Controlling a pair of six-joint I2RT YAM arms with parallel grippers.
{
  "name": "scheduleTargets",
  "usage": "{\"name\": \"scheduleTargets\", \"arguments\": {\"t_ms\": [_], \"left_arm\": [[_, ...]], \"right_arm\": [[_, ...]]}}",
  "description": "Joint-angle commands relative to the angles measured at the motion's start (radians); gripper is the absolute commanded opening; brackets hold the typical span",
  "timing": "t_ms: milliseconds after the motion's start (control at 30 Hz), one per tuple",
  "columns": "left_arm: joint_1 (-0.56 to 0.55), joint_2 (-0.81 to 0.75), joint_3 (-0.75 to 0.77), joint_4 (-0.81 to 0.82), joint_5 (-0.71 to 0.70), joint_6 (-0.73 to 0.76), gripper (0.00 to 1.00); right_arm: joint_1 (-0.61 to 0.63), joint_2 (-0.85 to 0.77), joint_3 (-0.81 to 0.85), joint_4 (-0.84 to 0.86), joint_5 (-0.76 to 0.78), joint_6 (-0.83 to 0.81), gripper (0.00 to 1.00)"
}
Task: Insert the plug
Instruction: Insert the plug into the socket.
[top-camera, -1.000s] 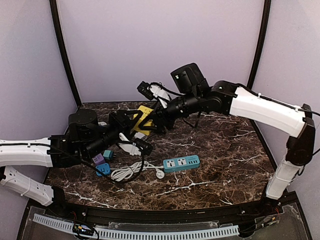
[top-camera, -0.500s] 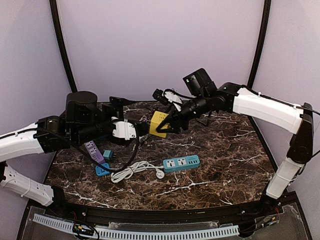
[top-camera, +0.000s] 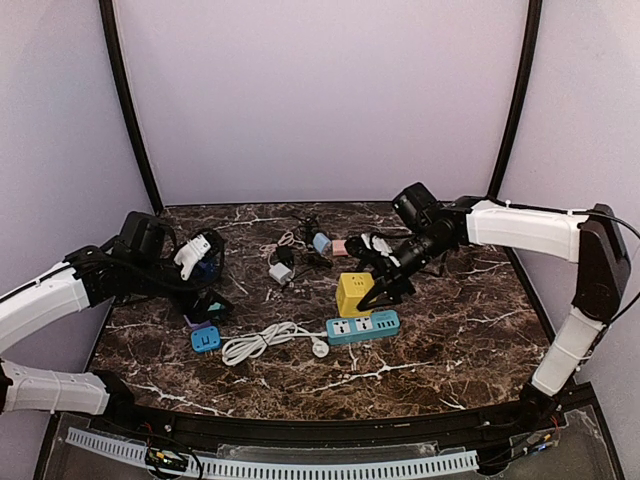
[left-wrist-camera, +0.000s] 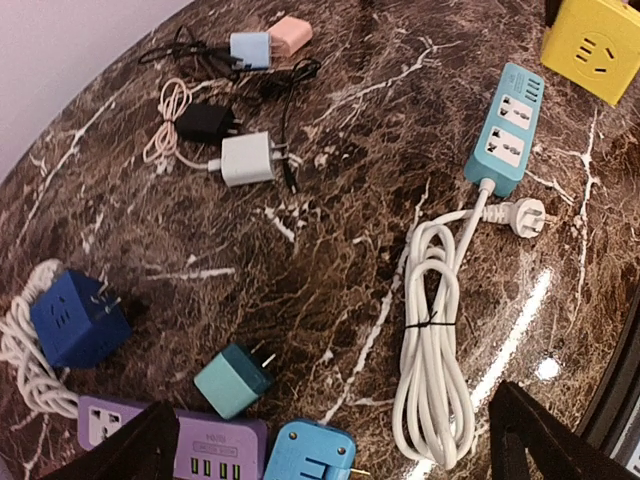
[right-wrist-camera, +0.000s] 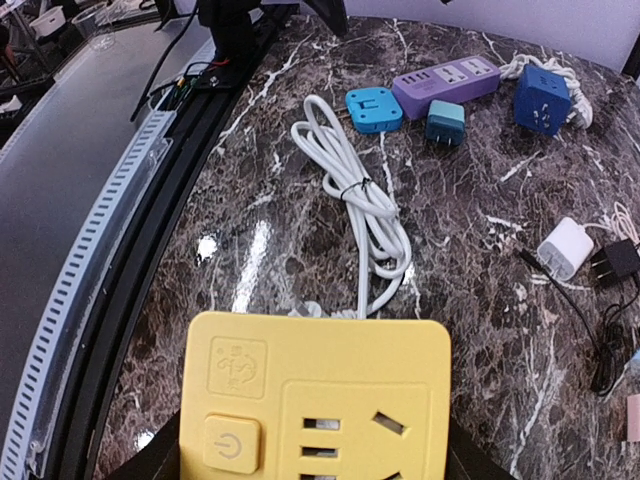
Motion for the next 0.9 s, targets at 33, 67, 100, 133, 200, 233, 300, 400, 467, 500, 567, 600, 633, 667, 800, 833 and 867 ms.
{"name": "scheduleTargets", "arguments": {"t_ms": [33, 67, 100, 133, 200, 233, 300, 400, 467, 500, 567, 600, 633, 667, 800, 833, 867], "left_arm": [[0.081, -0.044, -0.128, 0.081, 0.064, -0.158, 1.00], [0.090, -0.045, -0.158, 0.101, 0.072, -0.174, 1.00], [0.105, -0.047, -0.172, 0.110, 0.078, -0.182, 1.00], [0.113, -0.049, -0.200, 0.127, 0.086, -0.193, 1.00], [0.137, -0.055, -0.239, 0.152, 0.094, -0.219, 1.00], [0.158, -0.060, -0.249, 0.161, 0.100, -0.228, 1.00], [0.186, -0.065, -0.278, 0.183, 0.116, -0.251, 1.00], [0.206, -0.071, -0.303, 0.203, 0.124, -0.252, 1.00], [0.215, -0.073, -0.306, 0.207, 0.122, -0.252, 1.00], [0.215, -0.073, -0.306, 0.208, 0.120, -0.252, 1.00], [0.218, -0.074, -0.308, 0.210, 0.116, -0.252, 1.00], [0.219, -0.076, -0.309, 0.211, 0.116, -0.252, 1.00], [0.219, -0.078, -0.309, 0.211, 0.118, -0.252, 1.00], [0.221, -0.080, -0.309, 0.211, 0.117, -0.252, 1.00], [0.223, -0.081, -0.310, 0.212, 0.120, -0.252, 1.00], [0.223, -0.080, -0.311, 0.212, 0.123, -0.252, 1.00], [0.223, -0.080, -0.310, 0.212, 0.124, -0.250, 1.00]], "right_arm": [[-0.074, -0.020, -0.088, -0.018, -0.075, -0.286, 0.00], [-0.083, -0.009, -0.083, -0.019, -0.069, -0.287, 0.00], [-0.092, 0.005, -0.074, -0.028, -0.062, -0.287, 0.00], [-0.097, 0.017, -0.068, -0.038, -0.042, -0.290, 0.00], [-0.100, 0.040, -0.070, -0.050, -0.010, -0.300, 0.00], [-0.101, 0.050, -0.075, -0.051, 0.006, -0.304, 0.00], [-0.101, 0.069, -0.081, -0.050, 0.013, -0.309, 0.00], [-0.099, 0.096, -0.070, -0.035, 0.010, -0.298, 0.00], [-0.098, 0.109, -0.057, -0.014, 0.017, -0.284, 0.00], [-0.099, 0.113, -0.055, -0.001, 0.022, -0.280, 0.00], [-0.098, 0.122, -0.052, 0.018, 0.028, -0.277, 0.00], [-0.098, 0.129, -0.051, 0.019, 0.029, -0.277, 0.00], [-0.098, 0.135, -0.051, 0.019, 0.030, -0.277, 0.00], [-0.098, 0.140, -0.052, 0.019, 0.031, -0.277, 0.00], [-0.090, 0.161, -0.051, 0.021, 0.029, -0.279, 0.00], [-0.085, 0.167, -0.047, 0.019, 0.035, -0.279, 0.00], [-0.081, 0.172, -0.042, 0.012, 0.041, -0.283, 0.00]]}}
